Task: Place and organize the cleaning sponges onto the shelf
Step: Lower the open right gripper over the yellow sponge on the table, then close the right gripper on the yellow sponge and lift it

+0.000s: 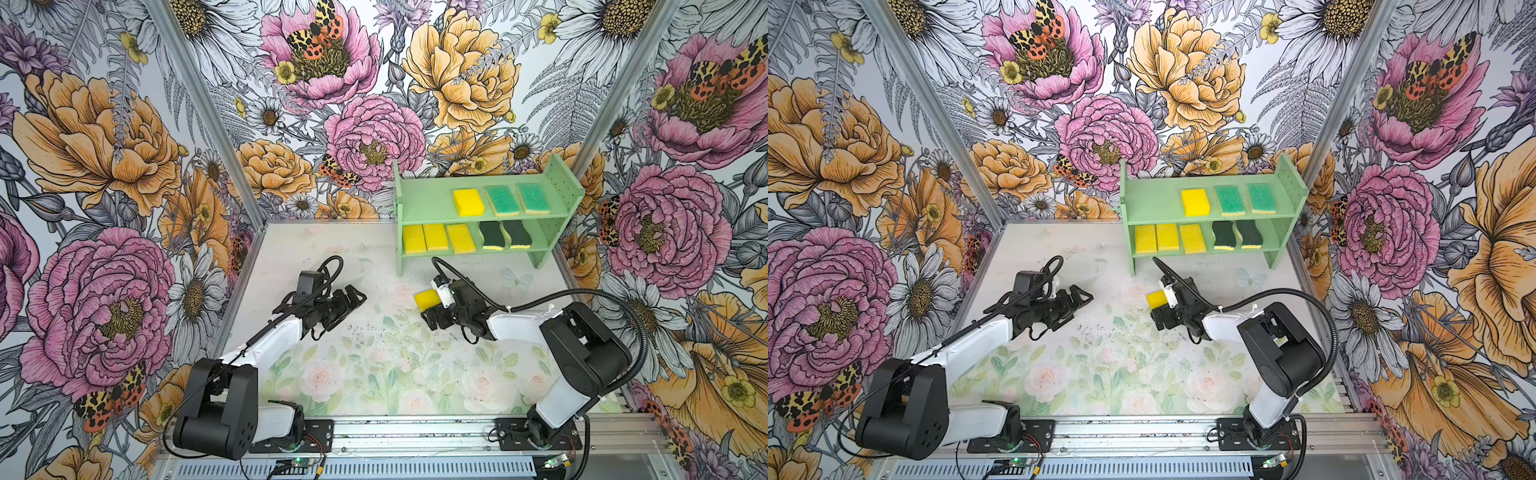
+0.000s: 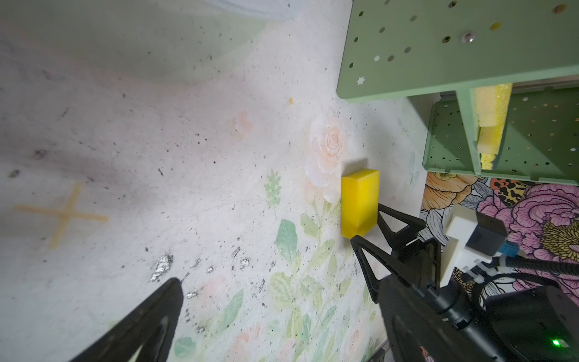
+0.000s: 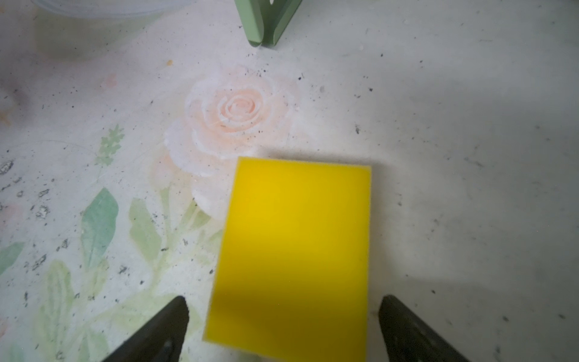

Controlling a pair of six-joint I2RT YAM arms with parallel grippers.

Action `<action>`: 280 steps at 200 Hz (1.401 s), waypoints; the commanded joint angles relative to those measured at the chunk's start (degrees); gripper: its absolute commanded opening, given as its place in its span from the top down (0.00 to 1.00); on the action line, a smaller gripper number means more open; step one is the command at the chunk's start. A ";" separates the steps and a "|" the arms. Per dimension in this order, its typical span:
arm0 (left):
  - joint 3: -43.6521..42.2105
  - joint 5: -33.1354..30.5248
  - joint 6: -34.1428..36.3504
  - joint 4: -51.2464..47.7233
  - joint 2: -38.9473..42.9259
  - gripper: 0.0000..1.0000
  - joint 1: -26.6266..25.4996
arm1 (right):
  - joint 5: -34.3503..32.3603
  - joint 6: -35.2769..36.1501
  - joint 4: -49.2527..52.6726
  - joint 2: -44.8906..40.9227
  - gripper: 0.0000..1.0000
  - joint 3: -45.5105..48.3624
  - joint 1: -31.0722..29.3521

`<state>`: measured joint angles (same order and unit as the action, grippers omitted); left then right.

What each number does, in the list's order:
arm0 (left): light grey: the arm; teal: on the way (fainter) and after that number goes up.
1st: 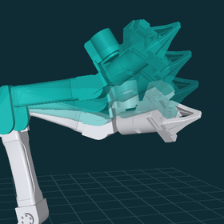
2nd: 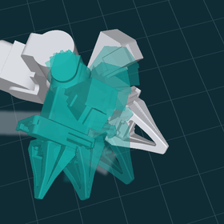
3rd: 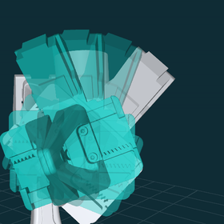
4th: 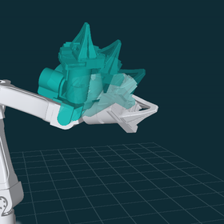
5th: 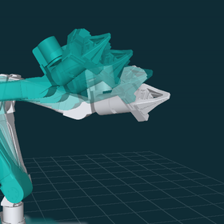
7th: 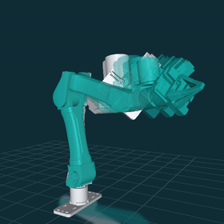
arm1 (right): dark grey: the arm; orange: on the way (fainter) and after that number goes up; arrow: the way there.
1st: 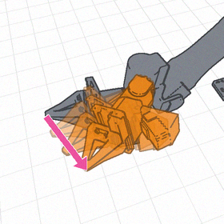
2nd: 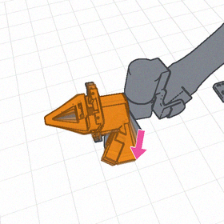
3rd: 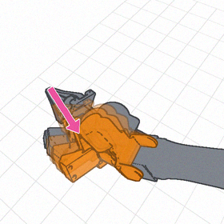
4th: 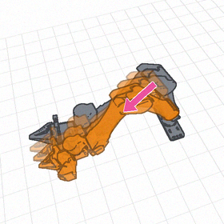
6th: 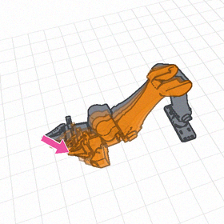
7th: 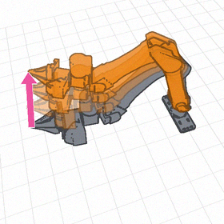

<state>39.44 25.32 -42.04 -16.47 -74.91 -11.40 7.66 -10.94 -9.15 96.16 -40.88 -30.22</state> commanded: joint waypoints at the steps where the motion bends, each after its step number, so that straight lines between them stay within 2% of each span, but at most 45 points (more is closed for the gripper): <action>1: 0.90 -1.06 -0.14 0.59 0.21 0.01 -0.31 | -2.13 -1.44 -3.66 1.46 0.04 0.92 -0.59; 81: 0.81 -1.09 -0.06 0.71 0.03 0.01 -0.47 | -3.83 -3.29 -5.81 4.11 0.08 1.35 -0.98; 134: 1.08 -1.06 -0.06 0.85 -0.19 0.01 -0.38 | -3.96 -3.40 -3.21 3.82 0.22 0.30 -1.25; 182: 1.25 -0.69 0.02 0.91 -0.32 0.01 -0.38 | -3.80 -3.30 5.16 1.49 0.42 -2.99 -1.25; 217: 1.34 -0.45 0.12 1.00 -0.25 0.01 -0.29 | -3.24 -2.58 11.07 -0.71 0.48 -6.23 -1.33; 280: 0.99 -0.23 0.38 1.00 -0.10 0.01 -0.12 | -2.69 -1.69 23.02 -5.33 0.51 -14.35 -1.25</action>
<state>39.44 25.17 -42.02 -16.47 -74.91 -11.40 4.34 -13.65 7.33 94.15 -50.46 -31.18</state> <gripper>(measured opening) 0.989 0.490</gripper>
